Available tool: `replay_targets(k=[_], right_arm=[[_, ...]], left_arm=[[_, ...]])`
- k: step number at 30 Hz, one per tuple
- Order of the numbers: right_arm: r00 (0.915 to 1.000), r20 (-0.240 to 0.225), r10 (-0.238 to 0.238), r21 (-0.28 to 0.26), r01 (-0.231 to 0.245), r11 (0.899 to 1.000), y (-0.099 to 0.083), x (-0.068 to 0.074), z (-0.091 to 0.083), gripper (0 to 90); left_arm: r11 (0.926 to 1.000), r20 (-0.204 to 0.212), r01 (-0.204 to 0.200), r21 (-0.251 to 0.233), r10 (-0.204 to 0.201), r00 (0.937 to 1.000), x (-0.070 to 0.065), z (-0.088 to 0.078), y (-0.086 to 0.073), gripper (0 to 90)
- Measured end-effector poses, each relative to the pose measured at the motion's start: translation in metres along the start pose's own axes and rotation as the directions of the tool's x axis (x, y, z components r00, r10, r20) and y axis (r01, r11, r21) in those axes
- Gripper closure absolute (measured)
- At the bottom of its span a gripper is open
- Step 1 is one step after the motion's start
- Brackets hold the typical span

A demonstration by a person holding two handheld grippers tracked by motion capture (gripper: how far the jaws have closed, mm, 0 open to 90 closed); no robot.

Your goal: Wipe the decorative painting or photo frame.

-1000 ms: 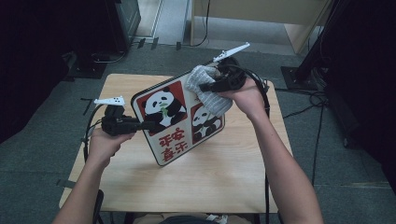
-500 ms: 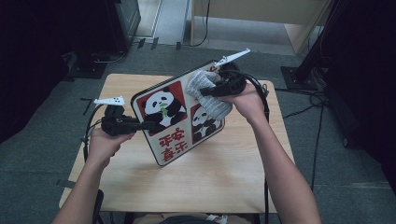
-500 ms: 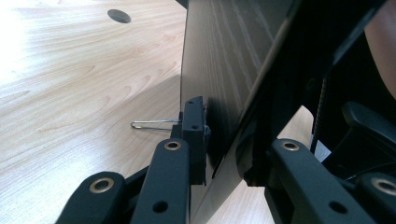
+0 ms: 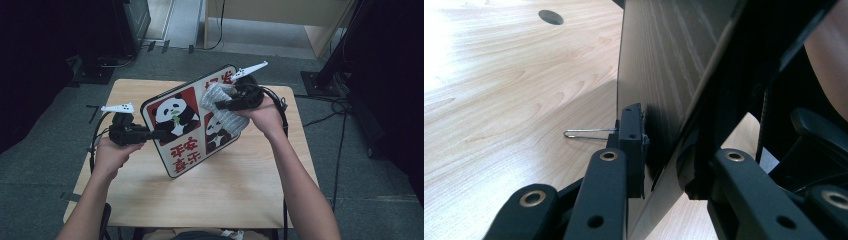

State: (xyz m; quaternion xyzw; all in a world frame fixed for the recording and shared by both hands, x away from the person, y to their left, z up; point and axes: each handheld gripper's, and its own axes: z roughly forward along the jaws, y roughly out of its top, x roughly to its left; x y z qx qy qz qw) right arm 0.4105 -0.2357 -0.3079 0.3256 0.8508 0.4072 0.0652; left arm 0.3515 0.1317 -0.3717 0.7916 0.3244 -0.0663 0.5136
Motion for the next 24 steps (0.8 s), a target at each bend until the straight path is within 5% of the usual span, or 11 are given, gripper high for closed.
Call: replay_targets(k=[24], right_arm=[[0.9992, -0.027, 0.03, -0.01, -0.03, 1.0, -0.033, -0.005, 0.014, 67.0]], left_arm=[[1.0, 0.003, -0.009, 0.004, 0.009, 1.0, 0.0, 0.0, 0.0, 75.7]])
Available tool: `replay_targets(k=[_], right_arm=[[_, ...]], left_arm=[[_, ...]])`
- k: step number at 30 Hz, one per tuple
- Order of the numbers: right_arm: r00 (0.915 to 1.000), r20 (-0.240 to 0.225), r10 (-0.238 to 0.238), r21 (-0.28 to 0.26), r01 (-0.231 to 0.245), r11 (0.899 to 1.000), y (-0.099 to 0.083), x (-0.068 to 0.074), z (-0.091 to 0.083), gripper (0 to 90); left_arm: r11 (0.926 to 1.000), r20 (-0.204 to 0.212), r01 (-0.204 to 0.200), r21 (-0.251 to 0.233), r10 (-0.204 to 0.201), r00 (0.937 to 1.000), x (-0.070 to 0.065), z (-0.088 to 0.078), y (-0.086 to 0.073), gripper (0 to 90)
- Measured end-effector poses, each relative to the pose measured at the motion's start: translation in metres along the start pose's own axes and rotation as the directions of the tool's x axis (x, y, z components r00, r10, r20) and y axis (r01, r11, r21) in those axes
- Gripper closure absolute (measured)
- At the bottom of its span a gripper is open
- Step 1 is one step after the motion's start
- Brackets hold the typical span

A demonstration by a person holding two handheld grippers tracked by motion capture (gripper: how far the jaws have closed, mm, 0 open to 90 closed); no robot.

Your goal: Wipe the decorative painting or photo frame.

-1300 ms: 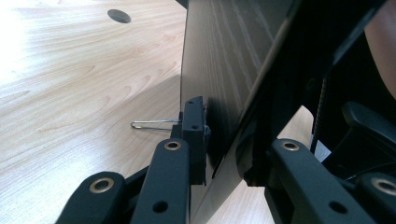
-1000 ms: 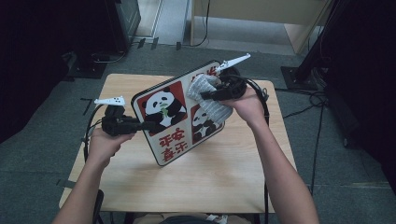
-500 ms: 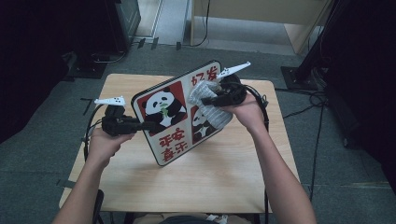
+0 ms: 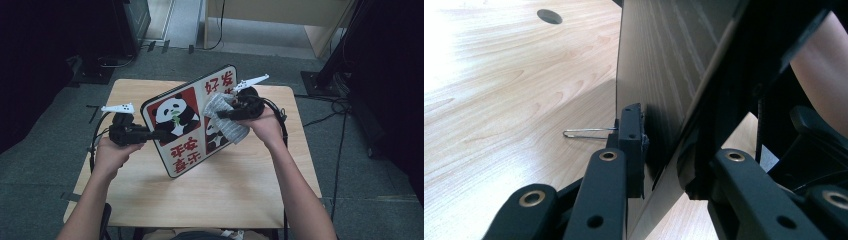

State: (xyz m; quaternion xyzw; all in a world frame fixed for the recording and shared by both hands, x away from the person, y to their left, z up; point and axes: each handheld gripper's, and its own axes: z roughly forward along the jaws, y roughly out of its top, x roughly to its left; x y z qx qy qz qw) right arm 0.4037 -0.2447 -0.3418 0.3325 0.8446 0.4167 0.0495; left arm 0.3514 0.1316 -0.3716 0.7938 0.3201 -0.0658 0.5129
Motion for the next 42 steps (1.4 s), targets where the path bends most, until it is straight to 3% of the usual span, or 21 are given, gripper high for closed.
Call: replay_targets(k=[31, 42], right_arm=[[0.9995, -0.022, 0.022, 0.003, -0.022, 1.0, -0.03, -0.005, 0.016, 65.6], [0.999, -0.026, 0.035, 0.038, -0.034, 0.999, -0.038, -0.006, 0.023, 65.9]], left_arm=[[1.0, 0.0, -0.007, 0.002, 0.007, 1.0, -0.001, 0.0, 0.0, 75.6], [1.0, 0.003, -0.008, 0.003, 0.008, 1.0, -0.001, 0.0, 0.0, 75.3]])
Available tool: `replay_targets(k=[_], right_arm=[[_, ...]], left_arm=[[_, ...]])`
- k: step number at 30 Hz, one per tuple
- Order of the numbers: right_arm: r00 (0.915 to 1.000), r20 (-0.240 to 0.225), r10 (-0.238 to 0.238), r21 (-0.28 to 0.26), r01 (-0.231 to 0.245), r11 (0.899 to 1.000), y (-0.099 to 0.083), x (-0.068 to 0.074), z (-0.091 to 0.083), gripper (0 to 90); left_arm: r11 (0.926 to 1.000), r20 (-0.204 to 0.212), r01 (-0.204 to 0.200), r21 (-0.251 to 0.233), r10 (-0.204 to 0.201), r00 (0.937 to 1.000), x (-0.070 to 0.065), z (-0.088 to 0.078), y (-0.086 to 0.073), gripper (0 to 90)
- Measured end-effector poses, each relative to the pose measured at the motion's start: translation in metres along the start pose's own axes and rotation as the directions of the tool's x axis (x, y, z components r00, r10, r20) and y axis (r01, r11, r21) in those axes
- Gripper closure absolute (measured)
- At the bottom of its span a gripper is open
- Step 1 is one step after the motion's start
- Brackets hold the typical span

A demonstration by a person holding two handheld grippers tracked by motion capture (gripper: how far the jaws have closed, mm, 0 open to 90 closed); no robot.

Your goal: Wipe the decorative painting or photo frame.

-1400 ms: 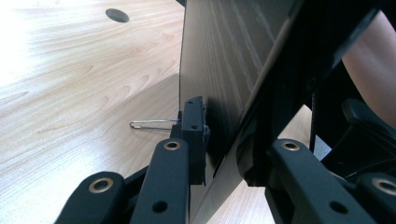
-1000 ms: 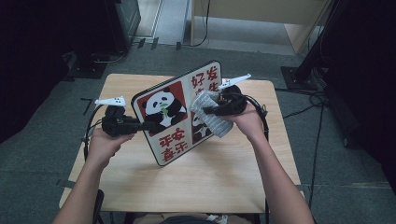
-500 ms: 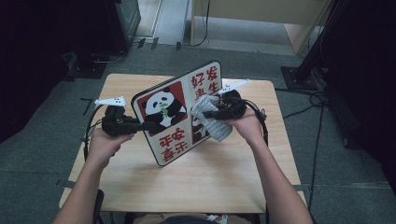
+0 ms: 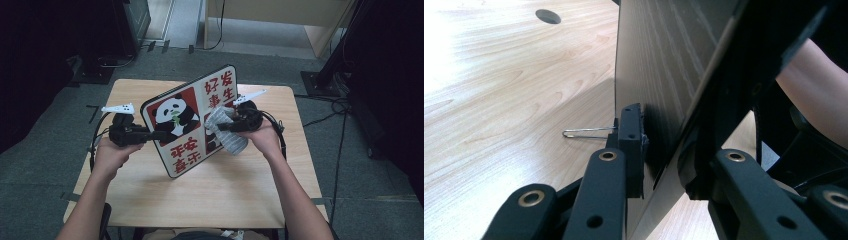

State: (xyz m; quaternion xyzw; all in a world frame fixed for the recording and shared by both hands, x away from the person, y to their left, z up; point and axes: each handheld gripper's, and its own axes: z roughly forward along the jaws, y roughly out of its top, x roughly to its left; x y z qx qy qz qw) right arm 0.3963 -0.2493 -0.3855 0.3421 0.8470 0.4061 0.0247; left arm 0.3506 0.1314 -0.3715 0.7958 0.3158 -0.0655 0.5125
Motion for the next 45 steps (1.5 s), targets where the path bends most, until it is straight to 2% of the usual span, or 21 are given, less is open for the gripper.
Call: replay_targets(k=[17, 32, 39, 45], right_arm=[[0.9999, 0.0, 0.015, 0.049, -0.015, 0.999, -0.015, -0.003, 0.009, 65.9], [0.9995, 0.0, 0.033, 0.072, -0.032, 0.997, -0.033, -0.006, 0.02, 65.8], [0.9991, 0.002, 0.042, 0.108, -0.042, 0.993, -0.043, -0.007, 0.028, 65.8], [0.9987, 0.0, 0.051, 0.116, -0.051, 0.992, -0.052, -0.009, 0.034, 65.8]], left_arm=[[1.0, -0.003, -0.006, 0.002, 0.006, 1.0, -0.001, 0.0, 0.0, 75.4], [1.0, 0.0, -0.009, 0.004, 0.009, 1.0, 0.0, 0.0, 0.0, 75.2], [0.9999, 0.0, -0.012, 0.005, 0.012, 0.9999, -0.001, 0.0, 0.0, 75.0], [0.9999, 0.0, -0.014, 0.005, 0.014, 0.9999, -0.001, 0.0, 0.0, 75.0]])
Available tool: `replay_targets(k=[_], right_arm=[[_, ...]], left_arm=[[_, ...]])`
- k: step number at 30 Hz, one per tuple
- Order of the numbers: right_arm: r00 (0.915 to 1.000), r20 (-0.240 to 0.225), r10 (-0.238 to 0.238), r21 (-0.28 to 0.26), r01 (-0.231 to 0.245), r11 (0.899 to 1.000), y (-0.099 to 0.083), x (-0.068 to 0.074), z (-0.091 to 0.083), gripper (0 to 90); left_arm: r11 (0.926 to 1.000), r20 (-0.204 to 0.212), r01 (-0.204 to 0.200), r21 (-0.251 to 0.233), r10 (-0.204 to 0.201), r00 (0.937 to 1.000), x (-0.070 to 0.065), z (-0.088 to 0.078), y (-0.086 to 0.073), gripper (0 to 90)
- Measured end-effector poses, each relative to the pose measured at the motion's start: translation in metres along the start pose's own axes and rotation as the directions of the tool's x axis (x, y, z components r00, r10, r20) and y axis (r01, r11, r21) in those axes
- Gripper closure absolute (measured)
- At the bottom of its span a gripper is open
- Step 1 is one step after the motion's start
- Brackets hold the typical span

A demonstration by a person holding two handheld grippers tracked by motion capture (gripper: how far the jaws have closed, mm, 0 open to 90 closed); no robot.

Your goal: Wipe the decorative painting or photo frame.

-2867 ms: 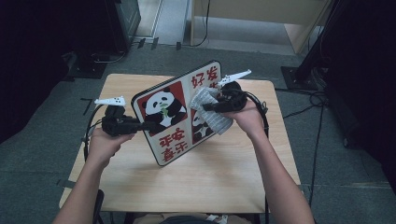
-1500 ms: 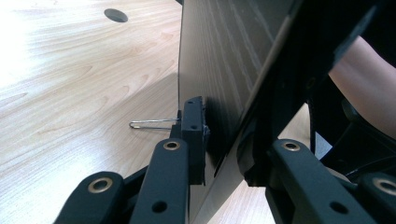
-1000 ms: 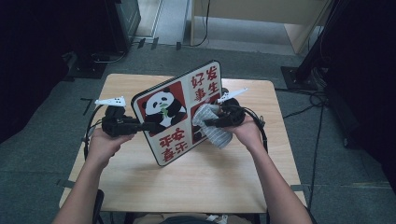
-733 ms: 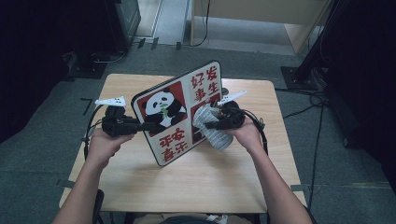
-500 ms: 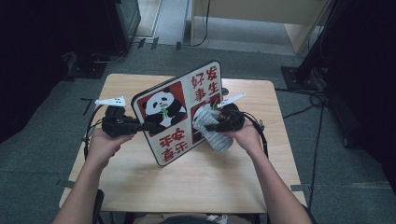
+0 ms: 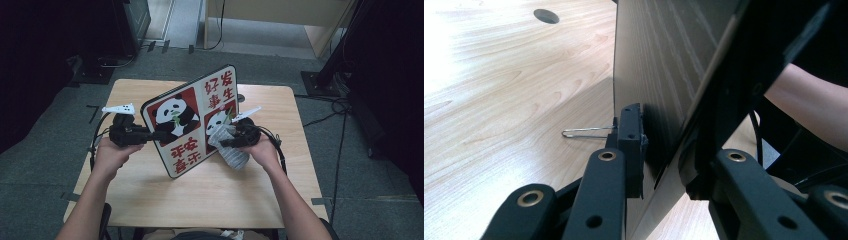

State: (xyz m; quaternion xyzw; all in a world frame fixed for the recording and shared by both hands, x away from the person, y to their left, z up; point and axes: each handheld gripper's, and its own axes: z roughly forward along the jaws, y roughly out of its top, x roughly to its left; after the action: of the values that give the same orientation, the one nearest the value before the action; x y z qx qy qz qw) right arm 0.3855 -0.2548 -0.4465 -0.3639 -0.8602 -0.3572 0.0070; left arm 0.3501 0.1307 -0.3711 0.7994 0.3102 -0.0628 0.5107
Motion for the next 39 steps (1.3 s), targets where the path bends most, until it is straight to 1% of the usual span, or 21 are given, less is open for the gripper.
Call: replay_targets(k=[2, 5, 6, 7, 12, 15, 20, 25, 29, 32, 33, 37, 39], right_arm=[[0.9999, -0.011, 0.005, 0.004, -0.005, 1.0, -0.003, -0.002, 0.003, 65.6], [0.9995, -0.025, 0.017, 0.026, -0.016, 1.0, -0.005, -0.004, 0.006, 65.7], [0.9995, -0.026, 0.021, 0.025, -0.02, 0.999, -0.006, -0.004, 0.007, 65.7], [0.9995, -0.027, 0.015, 0.019, -0.014, 1.0, -0.008, -0.005, 0.008, 65.6], [0.9998, -0.018, 0.007, 0.026, -0.007, 1.0, -0.014, -0.008, 0.014, 65.7], [0.9994, -0.025, 0.025, 0.04, -0.024, 0.999, -0.017, -0.009, 0.016, 65.6], [0.9985, -0.04, 0.038, 0.052, -0.036, 0.998, -0.017, -0.01, 0.015, 66.0], [0.9983, -0.046, 0.036, 0.051, -0.034, 0.998, -0.013, -0.009, 0.007, 67.0], [0.9978, -0.058, 0.033, 0.022, -0.032, 0.999, -0.011, -0.006, -0.002, 67.5], [0.9982, -0.051, 0.031, -0.003, -0.032, 0.999, -0.005, -0.003, -0.01, 67.5], [0.9986, -0.048, 0.022, -0.015, -0.022, 1.0, -0.003, -0.002, -0.014, 67.5], [0.9991, -0.037, 0.02, -0.04, -0.022, 0.999, 0.006, 0.004, -0.027, 67.5], [0.999, -0.042, 0.017, -0.052, -0.019, 0.998, 0.011, 0.006, -0.033, 67.5]], left_arm=[[1.0, -0.001, 0.0, 0.0, 0.0, 1.0, 0.0, 0.0, 0.0, 75.1], [1.0, -0.001, 0.002, -0.001, -0.002, 1.0, 0.0, 0.0, 0.0, 75.1], [1.0, 0.0, 0.002, -0.001, -0.002, 1.0, 0.0, 0.0, 0.0, 75.1], [1.0, 0.0, 0.002, -0.001, -0.002, 1.0, 0.0, 0.0, 0.0, 75.0], [1.0, 0.001, 0.0, -0.001, 0.0, 1.0, 0.0, 0.0, 0.0, 74.9], [1.0, 0.001, 0.003, -0.002, -0.003, 1.0, 0.0, 0.0, 0.0, 74.8], [0.9999, -0.002, 0.015, -0.006, -0.015, 0.9999, 0.001, 0.0, 0.0, 75.1], [0.9999, -0.002, 0.014, -0.006, -0.014, 0.9999, 0.001, 0.0, 0.0, 75.1], [0.9999, -0.003, 0.015, -0.007, -0.015, 0.9999, 0.001, 0.0, -0.001, 75.1], [0.9998, -0.002, 0.017, -0.01, -0.017, 0.9999, 0.001, 0.0, -0.001, 75.1], [0.9998, -0.002, 0.016, -0.009, -0.016, 0.9999, 0.001, 0.0, -0.001, 75.1], [0.9998, -0.005, 0.017, -0.01, -0.017, 0.9998, 0.001, 0.0, -0.001, 75.3], [0.9998, -0.006, 0.016, -0.009, -0.016, 0.9998, 0.0, 0.0, -0.001, 75.4]])
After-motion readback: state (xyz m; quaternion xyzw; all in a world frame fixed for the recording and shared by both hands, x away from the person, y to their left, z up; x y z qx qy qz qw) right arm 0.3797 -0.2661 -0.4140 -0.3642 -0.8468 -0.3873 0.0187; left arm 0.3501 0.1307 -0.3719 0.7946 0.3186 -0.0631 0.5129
